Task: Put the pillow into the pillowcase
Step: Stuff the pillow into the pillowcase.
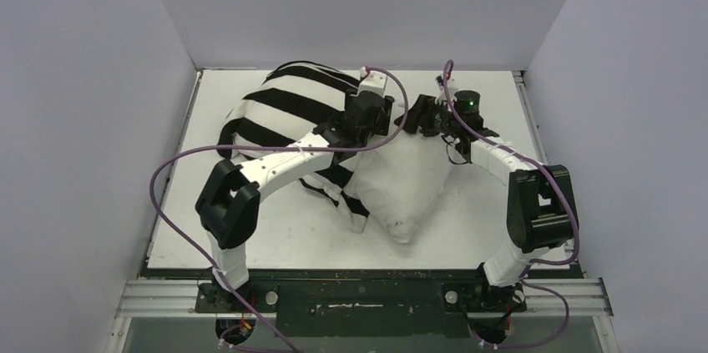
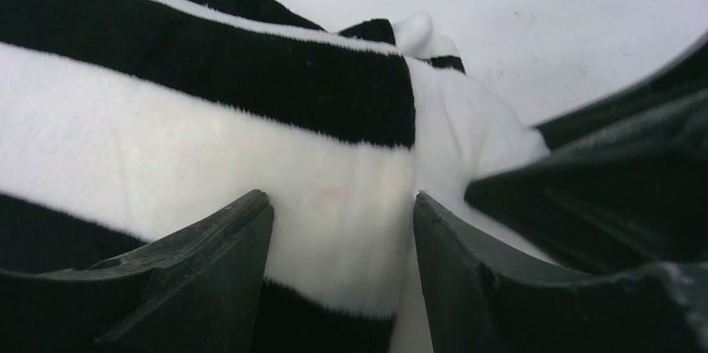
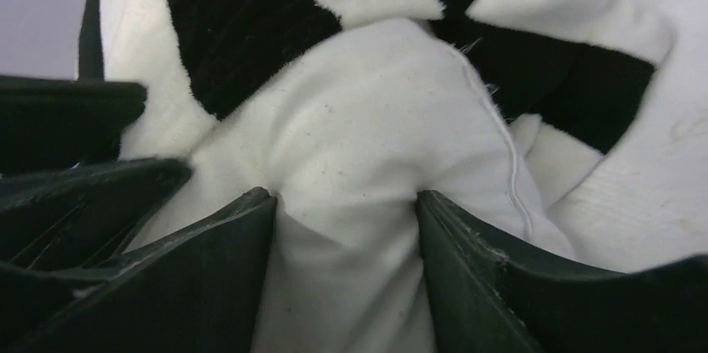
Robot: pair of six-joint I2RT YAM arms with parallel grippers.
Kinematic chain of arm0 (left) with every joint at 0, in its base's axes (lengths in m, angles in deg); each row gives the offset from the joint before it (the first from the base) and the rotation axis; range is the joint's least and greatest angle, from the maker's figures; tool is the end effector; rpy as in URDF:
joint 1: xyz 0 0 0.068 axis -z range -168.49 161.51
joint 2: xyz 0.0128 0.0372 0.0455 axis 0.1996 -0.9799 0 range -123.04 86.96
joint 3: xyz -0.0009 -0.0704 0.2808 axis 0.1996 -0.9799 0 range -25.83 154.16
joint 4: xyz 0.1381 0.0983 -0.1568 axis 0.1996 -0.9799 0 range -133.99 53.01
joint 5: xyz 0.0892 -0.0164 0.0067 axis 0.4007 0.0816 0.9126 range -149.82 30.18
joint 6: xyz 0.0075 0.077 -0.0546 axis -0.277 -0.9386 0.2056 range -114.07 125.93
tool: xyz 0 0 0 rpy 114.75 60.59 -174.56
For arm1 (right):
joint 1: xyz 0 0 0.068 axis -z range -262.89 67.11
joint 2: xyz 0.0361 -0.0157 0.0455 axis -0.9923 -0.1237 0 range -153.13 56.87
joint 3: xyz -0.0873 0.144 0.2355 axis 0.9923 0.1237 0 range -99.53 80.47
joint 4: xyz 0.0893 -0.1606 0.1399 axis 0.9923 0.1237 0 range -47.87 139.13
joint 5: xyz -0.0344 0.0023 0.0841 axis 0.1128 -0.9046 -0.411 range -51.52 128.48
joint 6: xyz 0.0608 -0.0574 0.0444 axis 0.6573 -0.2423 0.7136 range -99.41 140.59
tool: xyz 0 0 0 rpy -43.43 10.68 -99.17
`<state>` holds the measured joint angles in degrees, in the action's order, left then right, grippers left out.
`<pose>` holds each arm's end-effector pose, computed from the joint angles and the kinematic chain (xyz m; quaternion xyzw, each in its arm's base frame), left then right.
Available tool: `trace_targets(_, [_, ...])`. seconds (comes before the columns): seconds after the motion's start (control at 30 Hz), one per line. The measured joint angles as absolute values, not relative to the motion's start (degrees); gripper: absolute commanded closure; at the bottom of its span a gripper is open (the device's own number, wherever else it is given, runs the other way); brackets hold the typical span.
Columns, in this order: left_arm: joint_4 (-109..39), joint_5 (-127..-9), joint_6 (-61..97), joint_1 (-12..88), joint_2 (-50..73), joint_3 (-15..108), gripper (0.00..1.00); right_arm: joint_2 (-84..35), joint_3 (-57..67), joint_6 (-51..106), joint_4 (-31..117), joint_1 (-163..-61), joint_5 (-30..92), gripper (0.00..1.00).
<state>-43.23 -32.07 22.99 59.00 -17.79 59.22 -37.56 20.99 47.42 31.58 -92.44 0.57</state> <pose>0.3308 -0.3020 0.3049 0.0933 0.8276 -0.1030 0.5439 0.3649 0.1146 0.2630 -0.0546 0.8124 0.4193 0.4015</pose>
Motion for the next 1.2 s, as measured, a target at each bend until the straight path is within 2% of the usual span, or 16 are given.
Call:
trace_targets(0.1, [-43.4,-30.4,21.9,58.2,-21.5,62.8,0.40,-37.9,22.8,48.4,28.8,-93.8,-0.7,0.65])
trace_targets(0.2, [-43.4,-30.1,21.1,57.2,-24.4,65.2,0.44,-37.9,23.0,48.8,26.5,-95.0,-1.0,0.74])
trace_targets(0.23, [-43.4,-30.2,20.5,56.7,-25.2,66.0,0.51,-37.9,23.4,49.1,25.4,-95.4,-1.1,0.76])
trace_targets(0.27, [-43.3,-30.3,20.1,56.4,-25.8,66.6,0.68,-37.9,23.8,49.6,24.5,-95.6,-1.2,0.79])
trace_targets(0.3, [-43.4,-30.6,19.5,56.2,-26.4,67.2,0.78,-37.9,24.4,50.1,23.7,-95.8,-1.2,0.80])
trace_targets(0.33, [-43.5,-30.8,19.4,56.0,-26.7,67.7,0.96,-37.9,24.9,50.7,22.8,-95.9,-1.2,0.84])
trace_targets(0.37, [-43.9,-31.3,18.6,55.7,-27.0,68.4,1.00,-37.9,25.5,51.4,21.9,-95.9,-1.2,0.87])
trace_targets(0.5, [-44.5,-34.9,18.5,55.7,-26.7,69.4,1.00,-37.9,29.0,56.0,14.9,-96.2,-0.6,1.00])
trace_targets(0.77, [-40.8,-43.5,26.2,58.0,-21.0,68.2,1.00,-39.2,35.6,69.2,-6.8,-101.2,9.9,1.00])
trace_targets(0.93, [-31.0,-43.8,33.5,61.9,-16.7,57.5,1.00,-45.5,35.5,75.8,-19.1,-104.5,18.4,1.00])
trace_targets(1.2, [-16.2,-39.9,42.5,63.4,-13.5,44.6,1.00,-48.9,35.6,78.6,-22.9,-107.4,30.5,1.00])
